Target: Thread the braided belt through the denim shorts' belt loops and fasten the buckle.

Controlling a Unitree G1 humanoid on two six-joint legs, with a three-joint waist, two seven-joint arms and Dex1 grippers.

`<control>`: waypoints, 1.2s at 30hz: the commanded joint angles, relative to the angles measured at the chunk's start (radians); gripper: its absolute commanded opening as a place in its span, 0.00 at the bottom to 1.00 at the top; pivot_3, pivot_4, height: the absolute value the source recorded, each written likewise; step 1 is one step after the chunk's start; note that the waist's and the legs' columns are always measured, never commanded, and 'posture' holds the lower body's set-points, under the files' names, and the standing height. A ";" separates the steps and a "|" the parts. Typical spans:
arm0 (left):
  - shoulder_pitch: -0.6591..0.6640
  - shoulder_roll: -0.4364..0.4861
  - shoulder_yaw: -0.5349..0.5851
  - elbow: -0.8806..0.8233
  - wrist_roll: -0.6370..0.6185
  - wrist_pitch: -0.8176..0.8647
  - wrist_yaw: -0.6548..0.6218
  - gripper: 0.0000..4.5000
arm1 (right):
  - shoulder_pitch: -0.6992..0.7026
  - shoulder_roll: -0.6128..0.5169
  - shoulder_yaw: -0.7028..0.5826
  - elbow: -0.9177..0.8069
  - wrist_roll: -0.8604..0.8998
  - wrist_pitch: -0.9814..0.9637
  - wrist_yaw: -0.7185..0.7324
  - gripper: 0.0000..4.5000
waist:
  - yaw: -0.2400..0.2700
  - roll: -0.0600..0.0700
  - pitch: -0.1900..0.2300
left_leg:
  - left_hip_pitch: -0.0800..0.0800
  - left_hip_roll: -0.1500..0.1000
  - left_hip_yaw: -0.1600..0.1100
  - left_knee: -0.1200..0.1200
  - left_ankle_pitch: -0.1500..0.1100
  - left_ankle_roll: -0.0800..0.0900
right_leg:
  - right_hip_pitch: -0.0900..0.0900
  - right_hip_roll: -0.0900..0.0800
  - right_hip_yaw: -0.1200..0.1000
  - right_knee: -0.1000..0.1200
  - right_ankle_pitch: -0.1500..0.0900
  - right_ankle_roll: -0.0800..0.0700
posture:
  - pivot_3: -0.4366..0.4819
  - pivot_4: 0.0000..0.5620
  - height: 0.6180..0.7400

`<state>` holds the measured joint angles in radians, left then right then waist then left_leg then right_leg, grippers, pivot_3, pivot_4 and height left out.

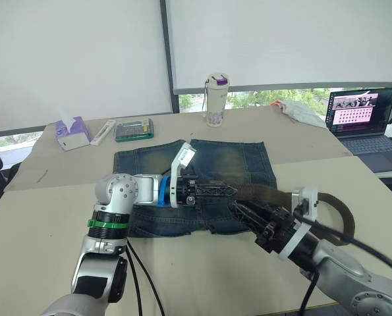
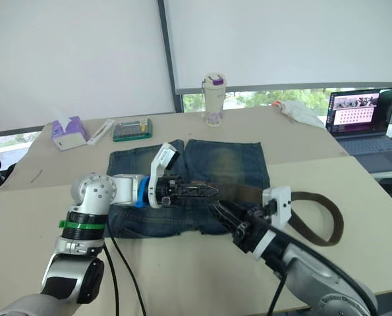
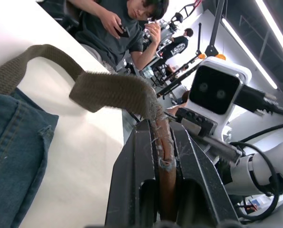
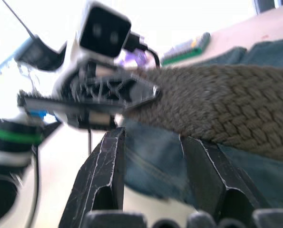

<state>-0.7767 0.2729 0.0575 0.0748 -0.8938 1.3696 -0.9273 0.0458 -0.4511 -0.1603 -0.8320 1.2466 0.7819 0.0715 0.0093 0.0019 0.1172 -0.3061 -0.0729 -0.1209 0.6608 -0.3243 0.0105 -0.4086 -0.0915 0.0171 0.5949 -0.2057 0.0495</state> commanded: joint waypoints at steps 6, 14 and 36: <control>0.016 0.027 -0.025 -0.029 -0.030 0.000 -0.005 0.00 | -0.055 -0.001 -0.040 -0.009 0.128 -0.092 -0.029 0.46 | 0.000 0.000 0.000 | 0.000 0.000 0.000 0.000 0.000 0.000 | 0.000 0.000 0.000 0.000 0.000 0.000 | 0.48 0.27 1.00; 0.028 0.051 -0.045 -0.038 -0.038 -0.013 -0.028 0.00 | -0.077 -0.008 -0.045 0.021 0.149 -0.114 -0.058 0.01 | -0.001 0.000 0.000 | 0.000 0.000 0.000 0.000 0.000 0.000 | 0.000 0.000 0.000 0.000 0.000 -0.001 | 0.48 0.27 1.00; -0.008 0.082 -0.078 0.025 -0.025 -0.086 -0.085 0.00 | -0.043 -0.110 0.000 0.023 0.140 -0.096 -0.012 0.02 | -0.001 0.000 0.000 | 0.000 0.000 0.000 -0.001 0.000 0.001 | 0.000 0.000 0.000 0.000 0.000 -0.001 | 0.48 0.27 1.00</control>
<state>-0.7569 0.3504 -0.0357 0.1023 -0.9157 1.3082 -1.0028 -0.0053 -0.5493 -0.1696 -0.7713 1.3753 0.6834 0.0337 0.0081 0.0018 0.1176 -0.3067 -0.0729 -0.1212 0.6600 -0.3248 0.0115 -0.4088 -0.0910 0.0168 0.5944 -0.2061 0.0484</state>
